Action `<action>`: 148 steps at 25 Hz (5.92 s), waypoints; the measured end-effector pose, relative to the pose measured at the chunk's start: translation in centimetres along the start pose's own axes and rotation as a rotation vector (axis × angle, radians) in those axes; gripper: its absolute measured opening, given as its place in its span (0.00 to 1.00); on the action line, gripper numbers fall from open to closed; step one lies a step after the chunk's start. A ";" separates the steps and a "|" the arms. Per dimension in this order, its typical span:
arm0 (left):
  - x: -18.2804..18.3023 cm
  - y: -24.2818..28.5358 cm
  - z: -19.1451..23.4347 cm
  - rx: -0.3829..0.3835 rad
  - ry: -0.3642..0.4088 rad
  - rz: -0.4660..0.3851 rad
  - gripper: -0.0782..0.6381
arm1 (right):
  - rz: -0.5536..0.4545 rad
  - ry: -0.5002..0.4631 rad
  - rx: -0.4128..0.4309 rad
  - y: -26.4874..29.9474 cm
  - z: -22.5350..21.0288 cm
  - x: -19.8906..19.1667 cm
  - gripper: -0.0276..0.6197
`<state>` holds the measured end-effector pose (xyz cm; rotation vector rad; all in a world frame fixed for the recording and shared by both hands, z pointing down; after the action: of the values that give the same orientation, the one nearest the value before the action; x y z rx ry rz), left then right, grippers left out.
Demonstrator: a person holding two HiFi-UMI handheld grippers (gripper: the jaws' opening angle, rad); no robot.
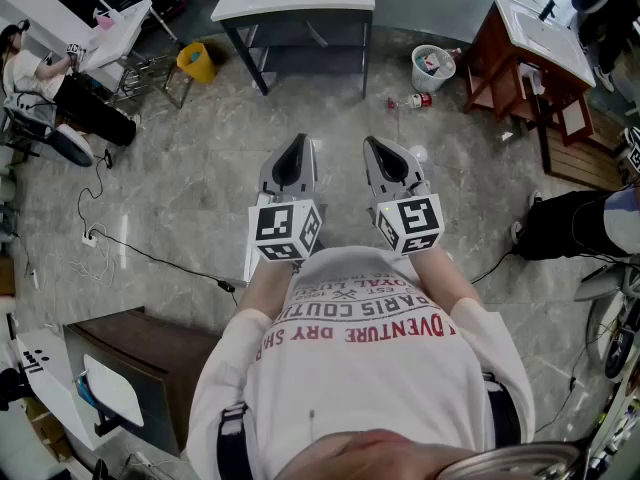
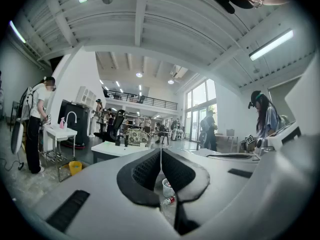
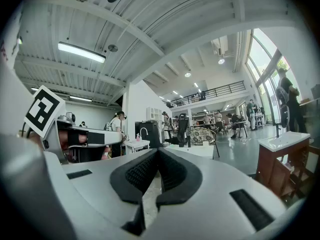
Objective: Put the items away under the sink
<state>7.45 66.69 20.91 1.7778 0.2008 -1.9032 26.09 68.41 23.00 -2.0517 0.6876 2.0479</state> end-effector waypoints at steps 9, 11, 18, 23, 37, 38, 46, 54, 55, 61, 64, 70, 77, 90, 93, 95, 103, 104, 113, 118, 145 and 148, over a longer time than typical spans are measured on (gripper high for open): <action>-0.4 1.7 -0.2 0.002 -0.014 0.016 0.15 | 0.008 0.002 -0.001 0.8 -1.2 -0.1 0.08; -0.5 2.1 -0.4 0.001 -0.024 0.016 0.15 | 0.016 0.019 0.000 1.0 -1.7 -0.3 0.08; -0.6 3.1 0.1 0.040 -0.039 0.040 0.15 | 0.053 0.068 0.011 2.7 -2.9 -0.6 0.08; -0.7 3.6 3.1 0.073 -0.061 0.057 0.15 | 0.072 0.048 0.027 5.8 -2.3 0.0 0.08; 3.2 11.9 18.5 0.066 -0.104 0.102 0.15 | 0.145 0.056 -0.003 23.0 -0.2 3.3 0.08; 3.6 12.6 20.0 0.062 -0.107 0.101 0.15 | 0.149 0.056 -0.010 24.6 0.1 3.8 0.08; 6.2 17.4 32.5 0.066 -0.128 0.089 0.15 | 0.178 0.052 -0.050 37.3 2.3 5.9 0.08; 8.6 21.4 40.7 0.043 -0.147 0.085 0.15 | 0.198 0.061 -0.053 46.8 4.4 7.8 0.08; 8.5 22.0 41.4 0.045 -0.155 0.088 0.15 | 0.200 0.058 -0.051 47.8 4.4 8.0 0.08; 8.2 25.8 44.4 0.086 -0.178 0.108 0.15 | 0.212 0.049 -0.036 53.2 2.2 8.1 0.08; 8.5 28.1 45.7 0.111 -0.173 0.114 0.15 | 0.206 0.056 -0.009 56.4 0.9 8.3 0.08; 10.5 34.8 48.7 0.172 -0.158 0.114 0.15 | 0.185 0.061 0.045 63.7 -3.3 9.8 0.08; 14.8 46.5 51.1 0.198 -0.145 0.086 0.15 | 0.160 0.032 0.075 73.1 -11.8 13.2 0.08; 16.1 59.0 54.1 0.183 -0.151 0.173 0.15 | 0.205 0.077 0.029 82.4 -20.4 13.0 0.08; 16.5 61.1 55.4 0.150 -0.147 0.182 0.15 | 0.217 0.088 0.001 84.3 -21.1 12.9 0.08; 16.6 62.8 56.6 0.124 -0.141 0.189 0.15 | 0.221 0.091 -0.023 85.8 -21.4 12.9 0.08; 18.0 71.8 63.3 -0.012 -0.118 0.240 0.15 | 0.241 0.096 -0.156 93.4 -22.2 13.2 0.08; 18.1 73.0 64.1 -0.026 -0.111 0.248 0.15 | 0.245 0.094 -0.175 94.5 -22.5 13.1 0.08; 17.9 81.4 71.2 -0.159 -0.117 0.327 0.15 | 0.343 0.174 -0.309 103.6 -24.0 11.7 0.08; 16.3 84.6 72.7 -0.214 -0.103 0.382 0.15 | 0.366 0.158 -0.357 108.1 -25.4 9.7 0.44; 8.6 90.5 77.8 -0.266 -0.112 0.568 0.15 | 0.402 0.126 -0.542 120.8 -31.8 0.7 0.66; 8.3 90.3 78.0 -0.272 -0.130 0.568 0.15 | 0.410 0.122 -0.555 120.8 -31.8 0.8 0.65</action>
<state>-19.56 -47.42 44.34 1.3429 -0.0845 -1.4902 3.17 -51.75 48.43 -2.5166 0.6573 2.5911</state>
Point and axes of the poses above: the fingertips, and each gripper's own axes: y forward along the fingers, z to its left, x out of its top, the point moved 9 cm from there along -y, backward along the fingers, and after that the axes turned 10 degrees about z, right-handed, at the moved point
